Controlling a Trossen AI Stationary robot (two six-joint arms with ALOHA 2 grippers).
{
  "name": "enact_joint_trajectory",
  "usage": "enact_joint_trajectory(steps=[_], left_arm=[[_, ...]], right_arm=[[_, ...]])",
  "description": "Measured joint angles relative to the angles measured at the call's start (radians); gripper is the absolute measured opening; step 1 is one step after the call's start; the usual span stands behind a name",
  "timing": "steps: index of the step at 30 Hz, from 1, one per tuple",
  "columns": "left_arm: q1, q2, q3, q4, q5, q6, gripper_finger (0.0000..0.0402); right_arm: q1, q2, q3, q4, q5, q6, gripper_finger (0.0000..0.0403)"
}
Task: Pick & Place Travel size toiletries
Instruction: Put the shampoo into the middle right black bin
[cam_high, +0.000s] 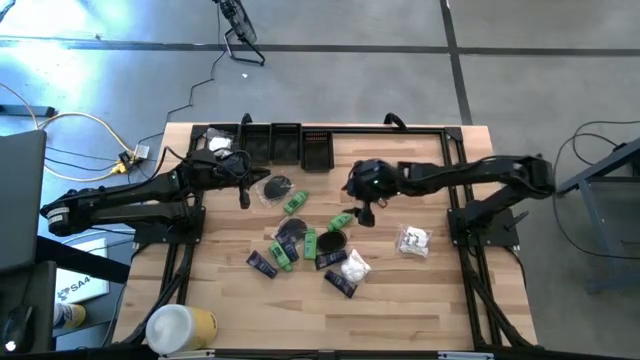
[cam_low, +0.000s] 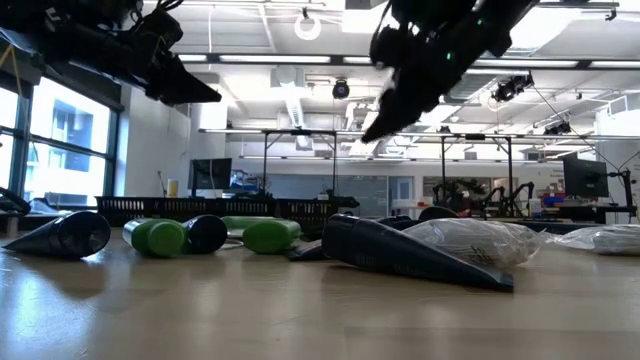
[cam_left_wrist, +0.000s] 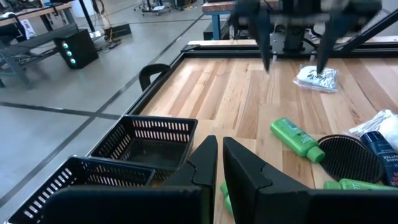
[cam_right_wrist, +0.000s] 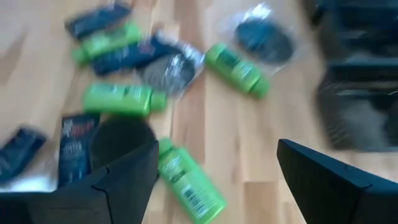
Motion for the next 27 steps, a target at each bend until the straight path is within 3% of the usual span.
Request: enact_joint_trajectory(steps=[12,27], left_arm=[[0.000,0.000,0.000,-0.005,0.000,0.000,0.0023],[0.000,0.000,0.000,-0.009,0.001,0.000,0.0023]], right_arm=[[0.001,0.228,0.000,0.001,-0.082,-0.014,0.0307],[0.000,0.341,0.002,0.032,-0.078,-0.054,0.0300]])
